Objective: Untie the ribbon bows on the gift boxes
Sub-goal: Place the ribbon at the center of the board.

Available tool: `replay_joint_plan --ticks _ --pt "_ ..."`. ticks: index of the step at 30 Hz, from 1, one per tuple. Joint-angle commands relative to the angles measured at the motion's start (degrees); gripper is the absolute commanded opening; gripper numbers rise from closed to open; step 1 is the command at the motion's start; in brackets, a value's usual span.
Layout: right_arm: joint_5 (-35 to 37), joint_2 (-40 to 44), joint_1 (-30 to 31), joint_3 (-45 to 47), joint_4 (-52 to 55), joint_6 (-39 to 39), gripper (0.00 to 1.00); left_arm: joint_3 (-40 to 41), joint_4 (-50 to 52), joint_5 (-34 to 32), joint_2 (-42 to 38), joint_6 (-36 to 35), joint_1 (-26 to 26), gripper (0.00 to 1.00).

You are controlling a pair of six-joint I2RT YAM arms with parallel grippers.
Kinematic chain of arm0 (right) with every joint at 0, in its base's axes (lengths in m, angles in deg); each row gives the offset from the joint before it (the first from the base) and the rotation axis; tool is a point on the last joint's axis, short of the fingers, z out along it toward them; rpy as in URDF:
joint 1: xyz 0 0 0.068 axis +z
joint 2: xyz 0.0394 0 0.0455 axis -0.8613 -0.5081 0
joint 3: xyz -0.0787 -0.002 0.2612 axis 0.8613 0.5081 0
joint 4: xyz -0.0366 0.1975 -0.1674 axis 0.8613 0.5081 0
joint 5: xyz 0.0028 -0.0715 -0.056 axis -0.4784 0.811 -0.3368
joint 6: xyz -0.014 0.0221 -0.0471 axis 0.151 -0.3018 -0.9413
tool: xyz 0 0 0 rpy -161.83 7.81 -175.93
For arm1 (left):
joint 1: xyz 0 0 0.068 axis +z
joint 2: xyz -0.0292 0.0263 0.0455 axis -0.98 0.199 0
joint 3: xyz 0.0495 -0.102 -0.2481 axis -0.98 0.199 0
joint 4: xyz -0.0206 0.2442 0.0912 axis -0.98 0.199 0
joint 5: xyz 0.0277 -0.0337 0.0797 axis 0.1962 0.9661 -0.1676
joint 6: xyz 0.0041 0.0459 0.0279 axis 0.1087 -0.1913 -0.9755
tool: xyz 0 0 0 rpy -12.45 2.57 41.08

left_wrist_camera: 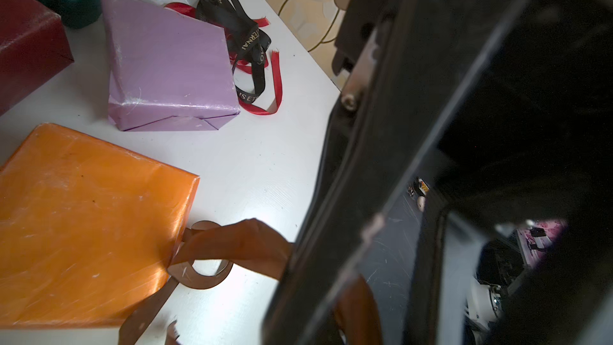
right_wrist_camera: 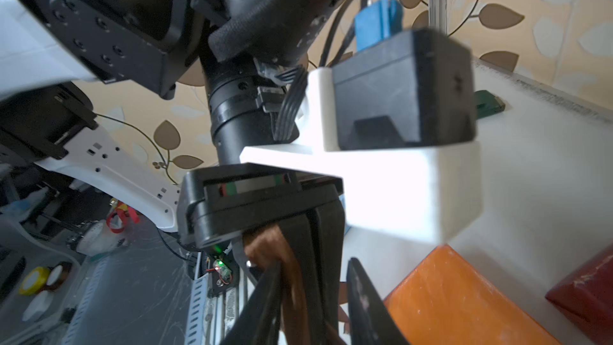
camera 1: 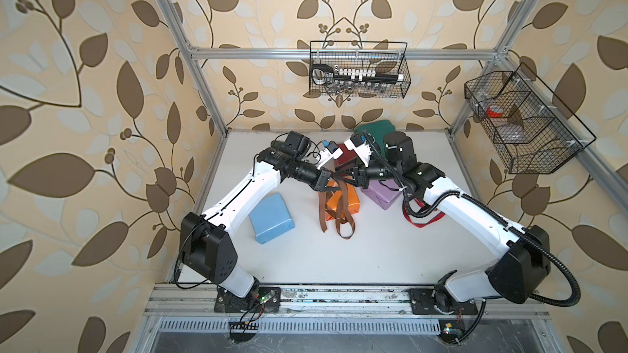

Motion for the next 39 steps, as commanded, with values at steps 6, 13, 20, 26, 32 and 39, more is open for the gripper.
replay_joint_plan --ticks 6,13,20,26,32,39 --pt "3.63 1.03 -0.02 -1.08 -1.31 -0.33 0.0 -1.06 0.24 2.03 -0.77 -1.28 -0.72 0.0" --pt "9.96 3.03 -1.43 1.28 -2.78 2.71 0.0 -0.43 0.08 2.27 0.19 -0.69 -0.8 0.0" --pt "19.26 4.61 -7.27 3.51 -2.59 7.18 0.0 0.06 1.29 2.07 0.46 -1.4 -0.8 0.16" --pt "31.93 6.37 -14.21 5.51 1.85 11.48 0.0 -0.13 1.29 2.79 0.79 -1.37 -0.8 0.11" --pt "27.82 13.92 -25.39 9.97 0.93 13.34 0.0 -0.79 0.71 0.94 0.88 -0.91 -0.8 0.0" --pt "17.66 13.81 -25.24 11.3 4.37 12.36 0.0 -4.32 -7.44 0.05 1.56 8.16 -0.89 0.0"
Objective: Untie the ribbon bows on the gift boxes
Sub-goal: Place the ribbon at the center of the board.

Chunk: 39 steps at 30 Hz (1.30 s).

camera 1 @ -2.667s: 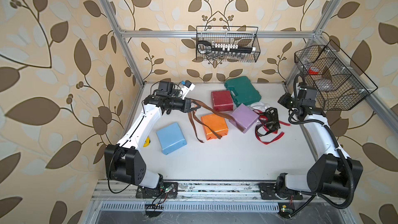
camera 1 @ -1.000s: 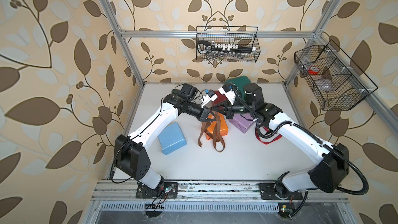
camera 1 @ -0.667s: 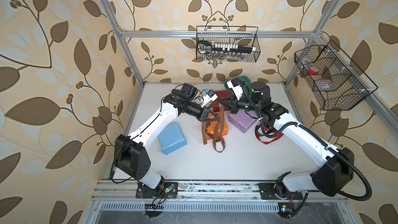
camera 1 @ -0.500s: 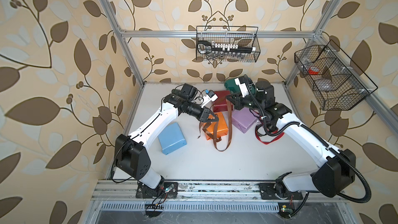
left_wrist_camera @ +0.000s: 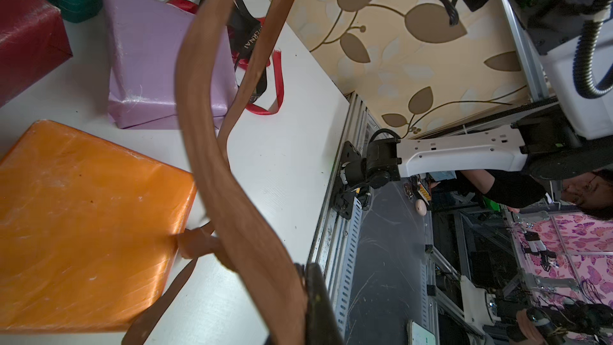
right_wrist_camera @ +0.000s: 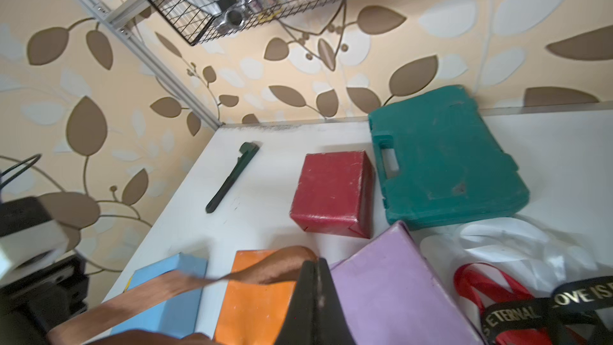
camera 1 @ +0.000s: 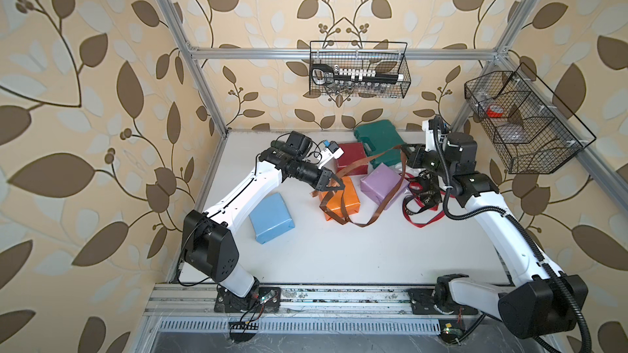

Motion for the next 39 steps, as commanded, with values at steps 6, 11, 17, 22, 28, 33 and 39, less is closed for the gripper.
replay_joint_plan --ticks 6,11,17,22,28,33,39 --pt "-15.78 1.06 0.24 3.91 -3.32 1.17 0.0 -12.17 -15.33 -0.43 2.56 16.31 -4.67 0.0" --pt "-25.77 1.52 1.03 6.05 -7.93 1.44 0.0 -22.0 -18.56 -2.85 7.14 22.22 -11.71 0.0" --pt "-28.5 4.58 2.59 9.85 -11.14 1.2 0.0 -26.72 -25.75 -8.23 12.78 29.14 -14.23 0.0" --pt "-27.46 5.98 2.63 12.35 -10.23 0.2 0.38 -28.09 -26.25 -10.34 15.7 29.91 -14.24 0.0" --pt "-11.98 11.74 2.61 16.45 -6.19 -1.89 0.67 -26.66 -23.05 -16.75 15.8 27.16 -14.21 0.0" --pt "-0.7 14.06 2.57 17.33 -2.09 -4.19 0.74 -26.09 -24.13 -16.05 16.14 28.05 -14.18 0.0" --pt "-3.51 16.45 2.65 19.02 -6.1 -5.46 0.86 -25.83 -23.44 -14.76 15.54 27.91 -14.16 0.0"
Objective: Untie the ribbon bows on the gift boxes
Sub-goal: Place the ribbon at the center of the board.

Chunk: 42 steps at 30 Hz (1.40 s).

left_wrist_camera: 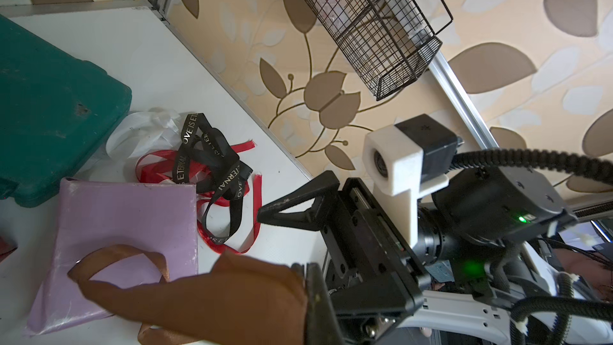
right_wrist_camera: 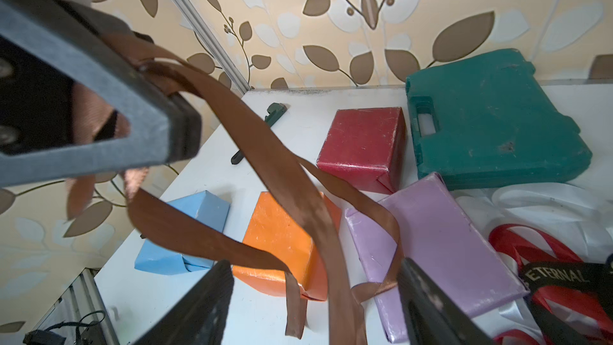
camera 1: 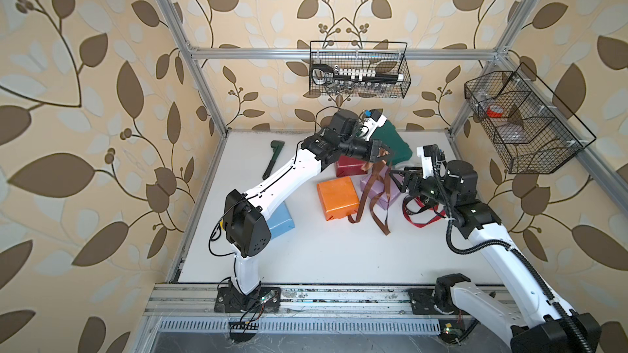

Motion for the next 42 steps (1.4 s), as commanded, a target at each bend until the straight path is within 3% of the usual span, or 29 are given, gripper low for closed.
replay_joint_plan --ticks 1,3,11,15,18,21,25,27,29,34,35,40,41,42 --pt "-2.94 2.3 0.27 2.39 -4.14 -2.04 0.9 0.1 -0.81 0.76 -1.9 -0.46 -0.02 0.0" --pt "-5.99 2.56 1.39 4.3 -9.42 -3.01 0.95 0.09 -0.57 1.63 -1.9 -0.24 -0.03 0.0" --pt "-10.31 -4.02 3.93 5.4 -24.71 -6.1 0.97 1.43 -1.28 3.85 -3.19 1.29 -0.25 0.0" --pt "-7.26 -7.89 4.58 3.43 -27.01 -8.68 0.99 2.44 -2.34 4.64 -4.34 2.25 -0.42 0.0" --pt "-9.95 -9.76 4.76 2.11 -29.11 -8.87 0.98 2.8 -2.28 4.76 -4.8 2.2 -0.52 0.0" --pt "-8.24 -11.48 5.48 1.75 -30.42 -9.41 0.98 3.03 -2.51 5.55 -5.03 2.45 -0.49 0.0" --pt "-4.52 -14.64 5.42 2.28 -34.7 -8.97 0.91 3.34 -4.68 8.51 -5.37 4.98 -0.52 0.0" --pt "-4.66 -15.84 5.41 2.21 -37.45 -7.91 0.84 3.76 -5.06 9.14 -5.83 5.51 -0.52 0.0" --pt "-4.99 -16.83 5.44 0.8 -36.84 -7.83 0.66 4.2 -4.68 8.58 -6.5 5.01 -0.52 0.0" --pt "-2.31 -15.27 5.45 0.81 -34.5 -8.61 0.05 5.17 -2.39 4.22 -7.62 2.54 -0.2 0.0" --pt "-1.85 -14.72 5.35 0.93 -33.64 -8.94 0.0 5.2 -2.28 3.49 -7.63 2.49 -0.01 0.0" --pt "0.81 -10.97 4.99 1.79 -28.09 -8.79 0.0 5.15 -1.31 -0.99 -7.0 2.01 0.79 0.0" --pt "1.74 -10.15 4.88 1.81 -26.64 -8.24 0.0 5.15 -0.65 -2.25 -6.83 1.37 0.91 0.09" --pt "2.29 -9.17 4.46 1.71 -24.49 -7.45 0.0 5.19 0.01 -3.45 -6.63 0.92 1.0 0.44"
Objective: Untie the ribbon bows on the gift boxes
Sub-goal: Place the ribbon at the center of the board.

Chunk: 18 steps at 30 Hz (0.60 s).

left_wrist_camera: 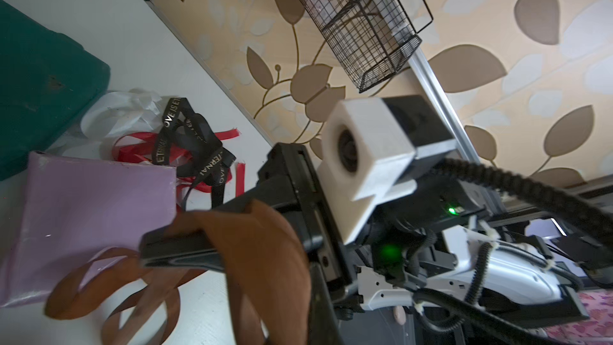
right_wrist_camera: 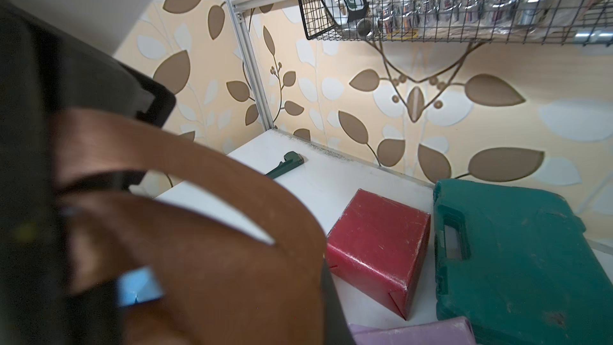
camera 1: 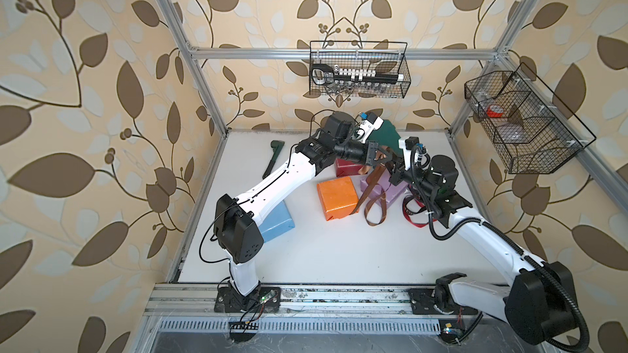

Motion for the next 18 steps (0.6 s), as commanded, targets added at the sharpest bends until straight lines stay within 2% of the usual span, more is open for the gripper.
replay_joint_plan --ticks 1,2,8,14,18 --pt "3.42 3.37 -1.04 -1.22 7.28 1.62 0.0 0.29 1.49 -4.99 -1.87 -2.57 0.97 0.94" --pt "3.82 4.0 -1.78 -1.73 9.78 2.78 0.0 0.41 1.85 -5.42 -1.61 -2.72 1.06 0.99" --pt "5.87 9.82 -9.68 -3.38 19.85 8.18 0.0 4.28 2.05 -6.1 -2.25 -3.08 1.63 0.99" --pt "13.14 13.06 -19.22 -8.79 29.26 9.81 0.0 11.9 1.69 -8.24 -7.1 -3.31 5.77 0.99" --pt "21.33 13.09 -21.1 -12.23 34.97 8.18 0.0 18.05 2.54 -9.49 -10.44 -4.1 9.54 0.99"
